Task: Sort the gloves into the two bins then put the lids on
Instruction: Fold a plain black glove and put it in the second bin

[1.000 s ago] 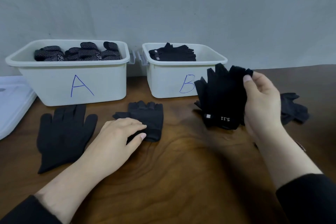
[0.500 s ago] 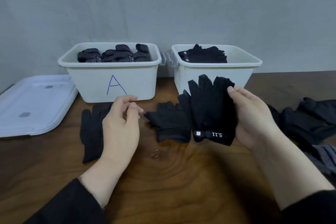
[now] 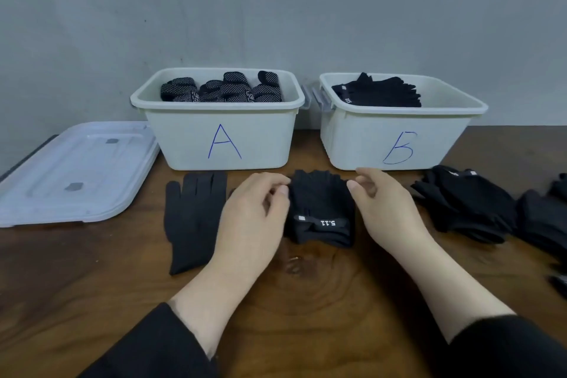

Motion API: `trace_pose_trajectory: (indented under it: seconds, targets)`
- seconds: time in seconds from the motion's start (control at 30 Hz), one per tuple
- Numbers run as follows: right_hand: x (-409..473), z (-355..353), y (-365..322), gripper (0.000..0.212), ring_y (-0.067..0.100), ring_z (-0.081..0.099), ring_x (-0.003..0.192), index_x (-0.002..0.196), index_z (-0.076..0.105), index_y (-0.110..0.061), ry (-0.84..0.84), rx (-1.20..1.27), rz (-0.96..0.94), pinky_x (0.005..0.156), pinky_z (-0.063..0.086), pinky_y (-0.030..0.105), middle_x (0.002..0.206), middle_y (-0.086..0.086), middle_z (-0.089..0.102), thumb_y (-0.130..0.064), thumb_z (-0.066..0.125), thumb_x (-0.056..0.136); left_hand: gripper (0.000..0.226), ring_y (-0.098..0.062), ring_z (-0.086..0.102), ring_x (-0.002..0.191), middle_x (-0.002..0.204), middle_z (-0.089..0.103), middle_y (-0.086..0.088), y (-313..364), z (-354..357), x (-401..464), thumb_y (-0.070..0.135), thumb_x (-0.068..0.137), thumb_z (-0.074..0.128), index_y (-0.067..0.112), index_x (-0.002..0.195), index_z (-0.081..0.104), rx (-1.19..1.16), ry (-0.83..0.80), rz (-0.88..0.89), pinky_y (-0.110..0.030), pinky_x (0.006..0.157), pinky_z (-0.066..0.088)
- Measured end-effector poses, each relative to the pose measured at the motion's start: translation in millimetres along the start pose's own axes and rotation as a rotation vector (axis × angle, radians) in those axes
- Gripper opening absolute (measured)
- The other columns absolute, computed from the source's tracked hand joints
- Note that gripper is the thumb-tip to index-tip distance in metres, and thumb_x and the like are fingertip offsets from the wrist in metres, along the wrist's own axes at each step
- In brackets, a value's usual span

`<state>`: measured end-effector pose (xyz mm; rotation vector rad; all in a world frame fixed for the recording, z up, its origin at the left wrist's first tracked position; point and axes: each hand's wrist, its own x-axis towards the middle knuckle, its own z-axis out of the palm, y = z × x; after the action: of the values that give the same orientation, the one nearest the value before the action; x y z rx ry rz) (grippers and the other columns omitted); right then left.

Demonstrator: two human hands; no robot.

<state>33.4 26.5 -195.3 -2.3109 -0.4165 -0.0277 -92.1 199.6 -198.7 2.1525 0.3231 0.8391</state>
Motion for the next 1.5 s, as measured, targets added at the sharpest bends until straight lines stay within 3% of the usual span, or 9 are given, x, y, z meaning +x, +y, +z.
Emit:
trace_pose_trajectory:
  seconds: [0.27,0.47,0.67,0.8,0.93,1.0,1.2,1.33,1.5]
  targets:
    - [-17.5,-8.5,9.7,0.04,0.017,0.057,0.114,0.128,0.064,-0.022,-0.031,-0.211,-0.035,0.097,0.045,0.03,0.121,-0.003,0.064,-0.048,0.054,0.099,0.047,0.001,0.03,0.134,0.144,0.045,0.023,0.3,11.5,-2.9,0.057,0.097,0.046,0.038,0.139,0.055,0.395,-0.53,0.182,-0.026,0.112,0.02]
    - [-20.1,-3.4,7.5,0.05,0.011,0.053,0.129,0.145,0.052,-0.026,-0.112,-0.032,-0.004,0.097,0.035,0.02,0.137,-0.006,0.06,-0.045,0.058,0.098,0.049,0.001,0.011,0.147,0.157,0.029,0.024,-1.1,16.0,-2.4,0.052,0.102,0.038,0.042,0.15,0.037,0.478,-0.629,0.178,-0.03,0.118,0.007]
    - [-20.4,2.4,7.9,0.052,0.005,0.061,0.115,0.142,0.053,-0.032,-0.108,0.253,0.03,0.104,0.049,0.033,0.121,-0.012,0.067,-0.031,0.07,0.093,0.049,0.003,0.006,0.148,0.158,0.024,0.025,-1.3,17.7,-3.6,0.053,0.103,0.033,0.043,0.151,0.033,0.477,-0.672,0.189,-0.031,0.119,0.004]
    - [-23.5,4.9,4.5,0.052,0.003,0.062,0.113,0.139,0.057,-0.033,-0.074,0.348,0.029,0.1,0.051,0.027,0.118,-0.014,0.066,-0.005,0.062,0.095,0.044,0.011,0.021,0.141,0.151,0.039,0.026,4.9,14.5,-8.3,0.053,0.102,0.038,0.042,0.143,0.047,0.331,-0.622,0.204,-0.029,0.122,0.013]
    - [-24.7,-0.5,0.4,0.056,-0.004,0.062,0.112,0.133,0.062,-0.035,-0.047,0.476,0.009,0.102,0.051,0.024,0.117,-0.013,0.068,0.005,0.056,0.093,0.023,0.013,0.054,0.105,0.107,0.065,0.025,9.2,9.0,-6.0,0.037,0.097,0.057,0.035,0.117,0.067,0.024,-0.197,0.089,-0.011,0.088,0.043]
    - [-25.5,-7.3,-2.4,0.055,0.003,0.066,0.109,0.131,0.063,-0.033,-0.103,0.54,-0.042,0.102,0.053,0.031,0.111,-0.011,0.071,0.007,0.056,0.094,0.031,0.009,0.054,0.109,0.114,0.061,0.026,6.1,6.7,-0.1,0.037,0.094,0.062,0.035,0.125,0.061,-0.051,-0.07,-0.004,-0.011,0.087,0.043]
    - [-28.3,-15.6,-8.4,0.056,0.025,0.067,0.109,0.129,0.065,-0.029,-0.299,0.623,-0.157,0.103,0.052,0.046,0.11,-0.002,0.072,0.013,0.053,0.093,0.072,0.0,0.056,0.12,0.132,0.058,0.018,6.2,2.3,6.3,0.048,0.082,0.075,0.045,0.145,0.042,-0.451,-0.307,-0.412,-0.027,0.102,0.047]
    - [-27.7,-18.3,-9.2,0.05,0.025,0.068,0.107,0.126,0.066,-0.027,-0.336,0.66,-0.167,0.1,0.053,0.046,0.11,-0.001,0.074,0.011,0.054,0.095,0.027,-0.021,0.07,0.106,0.112,0.075,-0.003,10.8,3.1,4.5,0.026,0.091,0.071,0.018,0.117,0.071,-0.656,-0.411,-0.474,-0.043,0.098,0.054]
    - [-22.5,-25.3,-1.8,0.041,0.015,0.069,0.11,0.132,0.061,-0.032,-0.351,0.622,-0.073,0.107,0.049,0.048,0.114,-0.006,0.073,-0.025,0.07,0.093,0.021,-0.02,0.071,0.103,0.109,0.075,-0.002,16.8,6.6,3.4,0.025,0.097,0.063,0.018,0.116,0.068,-0.805,-0.245,-0.494,-0.041,0.091,0.056]
